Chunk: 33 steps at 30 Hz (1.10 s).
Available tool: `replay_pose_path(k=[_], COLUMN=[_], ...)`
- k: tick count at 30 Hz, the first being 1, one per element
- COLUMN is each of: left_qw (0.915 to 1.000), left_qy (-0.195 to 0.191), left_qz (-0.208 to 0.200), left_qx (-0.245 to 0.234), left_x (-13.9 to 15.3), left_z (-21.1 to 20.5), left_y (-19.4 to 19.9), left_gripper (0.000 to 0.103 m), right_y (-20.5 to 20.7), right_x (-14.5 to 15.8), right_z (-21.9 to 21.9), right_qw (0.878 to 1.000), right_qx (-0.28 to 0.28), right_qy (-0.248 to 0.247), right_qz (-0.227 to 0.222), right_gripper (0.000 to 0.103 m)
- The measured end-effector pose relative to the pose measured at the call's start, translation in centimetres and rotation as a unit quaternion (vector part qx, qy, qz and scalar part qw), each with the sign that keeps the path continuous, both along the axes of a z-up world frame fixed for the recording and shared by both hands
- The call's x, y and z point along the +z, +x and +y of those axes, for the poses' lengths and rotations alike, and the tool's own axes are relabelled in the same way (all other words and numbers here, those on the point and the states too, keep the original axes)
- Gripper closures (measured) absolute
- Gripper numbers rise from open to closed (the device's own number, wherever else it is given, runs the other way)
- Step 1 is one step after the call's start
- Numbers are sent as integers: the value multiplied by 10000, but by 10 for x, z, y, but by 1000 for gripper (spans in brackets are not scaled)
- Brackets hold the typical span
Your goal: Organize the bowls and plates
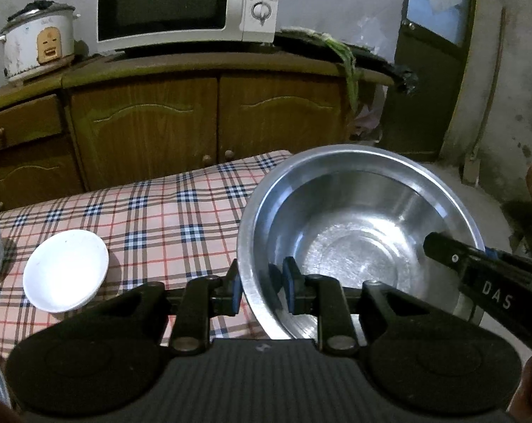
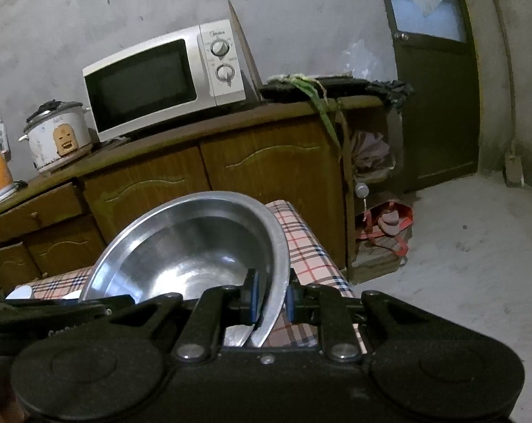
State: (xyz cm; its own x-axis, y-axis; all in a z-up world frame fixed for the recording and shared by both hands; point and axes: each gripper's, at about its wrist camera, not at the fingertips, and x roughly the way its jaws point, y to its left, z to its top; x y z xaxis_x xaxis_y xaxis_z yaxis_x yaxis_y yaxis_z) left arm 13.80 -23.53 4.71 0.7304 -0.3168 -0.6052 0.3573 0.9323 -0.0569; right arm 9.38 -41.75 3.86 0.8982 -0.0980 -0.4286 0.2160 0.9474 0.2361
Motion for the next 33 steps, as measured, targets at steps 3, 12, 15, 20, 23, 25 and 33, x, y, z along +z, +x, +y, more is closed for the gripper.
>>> replay_pose_path(k=[3, 12, 15, 20, 23, 25, 33], left_qw=[10000, 9999, 9997, 9996, 9995, 9993, 9991], left_qy=[6, -25, -4, -54, -51, -31, -11], left_qz=[-85, -139, -182, -169, -189, -228, -214], left_qx=[8, 93, 144, 212, 255, 281, 353], left_x=[5, 12, 13, 14, 15, 16, 13], left_z=[1, 12, 17, 28, 33, 35, 44], left_y=[-12, -44, -53, -66, -73, -78, -92], left_gripper=[79, 77, 77, 77, 76, 76, 76], right_y=[-14, -50, -59, -70, -78, -82, -94], right_x=[8, 23, 26, 31, 32, 32, 30], right_z=[2, 14, 20, 31, 38, 41, 52], right_qw=[10000, 9996, 9995, 9993, 9992, 9991, 9991], right_qx=[1, 53, 95, 161, 192, 213, 274], right_qy=[-52, -155, -175, -209, -211, -192, -148], right_qz=[-75, -208, -230, -265, -290, -311, -287], right_gripper=[82, 82, 82, 82, 82, 82, 82])
